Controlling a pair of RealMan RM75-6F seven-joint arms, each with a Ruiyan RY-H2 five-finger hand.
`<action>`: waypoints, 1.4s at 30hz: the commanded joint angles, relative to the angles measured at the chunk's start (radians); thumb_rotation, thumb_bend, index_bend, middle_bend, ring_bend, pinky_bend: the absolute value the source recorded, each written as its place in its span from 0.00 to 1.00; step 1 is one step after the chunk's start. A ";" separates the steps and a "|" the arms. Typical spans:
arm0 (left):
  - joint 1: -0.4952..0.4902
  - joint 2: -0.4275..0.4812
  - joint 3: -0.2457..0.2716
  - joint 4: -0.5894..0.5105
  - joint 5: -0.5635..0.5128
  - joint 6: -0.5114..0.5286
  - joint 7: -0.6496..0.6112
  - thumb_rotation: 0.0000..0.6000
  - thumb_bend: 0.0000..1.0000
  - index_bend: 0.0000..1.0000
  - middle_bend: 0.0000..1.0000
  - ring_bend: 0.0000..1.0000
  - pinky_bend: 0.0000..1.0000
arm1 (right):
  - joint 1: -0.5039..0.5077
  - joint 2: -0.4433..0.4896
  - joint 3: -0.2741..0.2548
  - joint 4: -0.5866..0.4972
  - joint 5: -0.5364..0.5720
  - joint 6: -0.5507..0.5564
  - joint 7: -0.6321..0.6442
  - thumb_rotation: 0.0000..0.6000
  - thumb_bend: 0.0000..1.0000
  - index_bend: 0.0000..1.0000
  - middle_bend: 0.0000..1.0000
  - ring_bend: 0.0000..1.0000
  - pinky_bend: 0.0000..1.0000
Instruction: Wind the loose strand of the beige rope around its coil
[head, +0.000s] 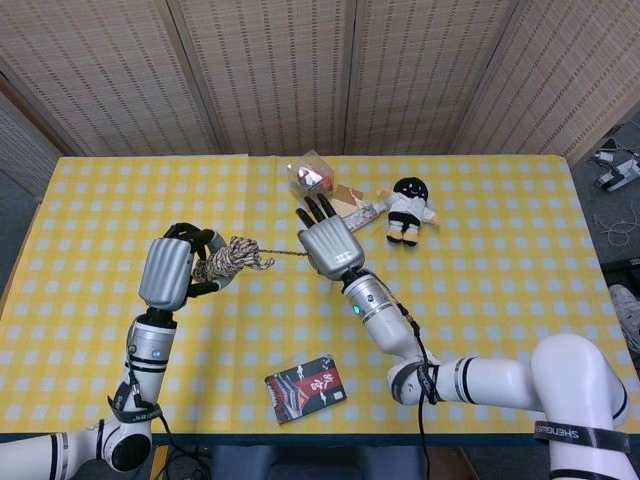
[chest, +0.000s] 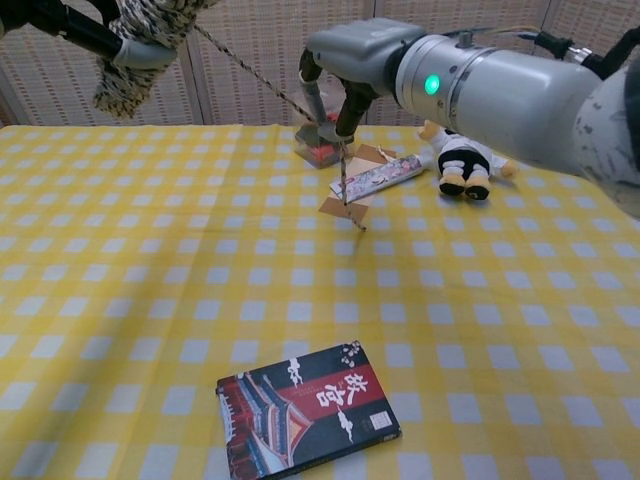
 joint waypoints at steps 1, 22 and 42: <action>0.002 0.006 -0.003 0.001 -0.006 -0.001 0.003 1.00 0.27 0.77 0.85 0.61 0.32 | -0.006 0.002 -0.003 -0.001 -0.003 -0.002 0.003 1.00 0.38 0.67 0.17 0.00 0.00; 0.013 0.037 0.022 0.080 -0.015 -0.016 0.059 1.00 0.27 0.77 0.85 0.61 0.32 | -0.258 0.286 -0.073 -0.312 -0.175 0.214 0.114 1.00 0.17 0.00 0.04 0.00 0.00; 0.047 0.069 0.021 0.103 -0.035 -0.009 0.021 1.00 0.27 0.77 0.85 0.61 0.32 | -0.793 0.465 -0.382 -0.324 -0.586 0.608 0.356 1.00 0.20 0.10 0.11 0.00 0.00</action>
